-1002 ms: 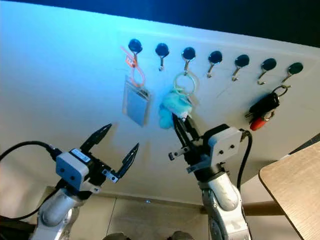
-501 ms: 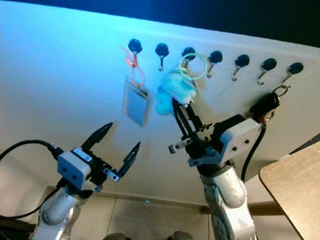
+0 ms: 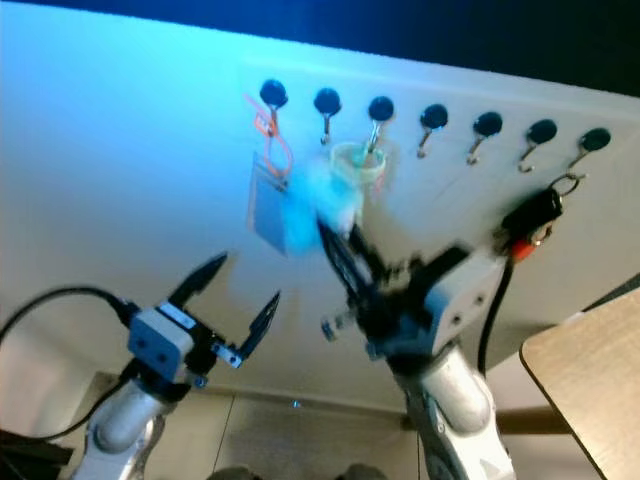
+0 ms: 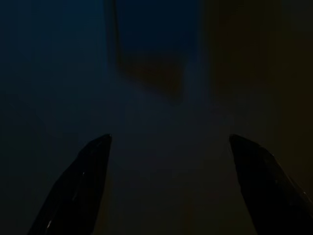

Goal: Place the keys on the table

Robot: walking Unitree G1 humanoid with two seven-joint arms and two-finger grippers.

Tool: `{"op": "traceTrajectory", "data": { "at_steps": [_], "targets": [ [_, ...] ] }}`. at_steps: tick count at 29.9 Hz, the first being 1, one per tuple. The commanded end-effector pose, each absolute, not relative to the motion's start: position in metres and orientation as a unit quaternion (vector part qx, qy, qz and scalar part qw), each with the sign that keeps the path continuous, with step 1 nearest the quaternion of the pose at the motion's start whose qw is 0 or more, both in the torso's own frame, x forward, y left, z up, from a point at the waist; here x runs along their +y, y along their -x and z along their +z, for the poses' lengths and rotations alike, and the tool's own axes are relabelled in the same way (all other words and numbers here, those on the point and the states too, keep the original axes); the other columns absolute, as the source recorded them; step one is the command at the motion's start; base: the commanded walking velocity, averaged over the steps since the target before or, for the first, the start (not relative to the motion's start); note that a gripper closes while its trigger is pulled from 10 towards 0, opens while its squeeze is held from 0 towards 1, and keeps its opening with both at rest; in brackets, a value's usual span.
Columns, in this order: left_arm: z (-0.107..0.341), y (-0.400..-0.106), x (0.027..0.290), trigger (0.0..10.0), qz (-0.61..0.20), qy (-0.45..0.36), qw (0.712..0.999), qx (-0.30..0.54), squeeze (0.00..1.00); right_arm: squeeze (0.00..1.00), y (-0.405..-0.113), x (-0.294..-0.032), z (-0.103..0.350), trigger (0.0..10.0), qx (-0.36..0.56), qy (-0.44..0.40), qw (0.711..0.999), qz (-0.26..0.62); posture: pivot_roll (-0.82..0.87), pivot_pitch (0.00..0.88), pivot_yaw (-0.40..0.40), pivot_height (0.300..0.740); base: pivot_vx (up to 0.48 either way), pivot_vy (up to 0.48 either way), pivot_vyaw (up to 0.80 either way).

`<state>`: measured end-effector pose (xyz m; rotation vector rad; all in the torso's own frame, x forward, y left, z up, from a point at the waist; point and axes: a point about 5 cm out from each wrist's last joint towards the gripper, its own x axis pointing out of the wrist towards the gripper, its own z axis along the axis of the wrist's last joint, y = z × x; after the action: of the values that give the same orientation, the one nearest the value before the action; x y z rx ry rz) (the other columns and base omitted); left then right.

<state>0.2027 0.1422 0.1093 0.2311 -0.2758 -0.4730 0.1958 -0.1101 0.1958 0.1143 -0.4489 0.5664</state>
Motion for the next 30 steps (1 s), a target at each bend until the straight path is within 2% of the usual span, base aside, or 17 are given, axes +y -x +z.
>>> {"op": "traceTrajectory", "data": {
  "at_steps": [1, 4, 12, 19, 24, 27, 30],
  "targets": [
    [0.104, -0.202, 0.145, 10.0, -0.216, -0.120, 0.960, -0.131, 0.00, 0.00, -0.195, -0.113, 0.184, 0.0, -0.200, -0.050, 0.936, 0.286, 0.06, 0.082, -0.084, 0.740, 0.000, 0.000, 0.00],
    [0.097, -0.203, 0.152, 10.0, -0.194, -0.118, 0.967, -0.116, 0.00, 0.00, -0.194, -0.122, 0.164, 0.0, -0.160, -0.038, 0.946, 0.278, 0.07, 0.079, -0.081, 0.740, 0.000, 0.000, 0.00],
    [0.098, -0.206, 0.153, 10.0, -0.190, -0.121, 0.966, -0.125, 0.00, 0.00, -0.195, -0.125, 0.163, 0.0, -0.162, -0.033, 0.948, 0.271, 0.07, 0.080, -0.076, 0.740, 0.000, 0.000, 0.00],
    [0.104, -0.211, 0.149, 10.0, -0.193, -0.123, 0.962, -0.146, 0.00, 0.00, -0.208, -0.119, 0.203, 0.0, -0.241, -0.038, 0.932, 0.269, 0.07, 0.079, -0.073, 0.740, 0.000, 0.000, 0.00],
    [0.106, -0.212, 0.148, 10.0, -0.195, -0.124, 0.961, -0.150, 0.00, 0.00, -0.211, -0.118, 0.213, 0.0, -0.259, -0.044, 0.927, 0.267, 0.07, 0.079, -0.074, 0.740, 0.000, 0.000, 0.00],
    [0.112, -0.215, 0.142, 10.0, -0.208, -0.126, 0.956, -0.165, 0.00, 0.00, -0.217, -0.115, 0.248, 0.0, -0.318, -0.061, 0.907, 0.268, 0.07, 0.079, -0.077, 0.740, 0.000, 0.000, 0.00],
    [0.114, -0.215, 0.141, 10.0, -0.211, -0.127, 0.955, -0.168, 0.00, 0.00, -0.217, -0.114, 0.255, 0.0, -0.329, -0.064, 0.903, 0.269, 0.07, 0.079, -0.077, 0.740, 0.000, 0.000, 0.00]
  ]
}}
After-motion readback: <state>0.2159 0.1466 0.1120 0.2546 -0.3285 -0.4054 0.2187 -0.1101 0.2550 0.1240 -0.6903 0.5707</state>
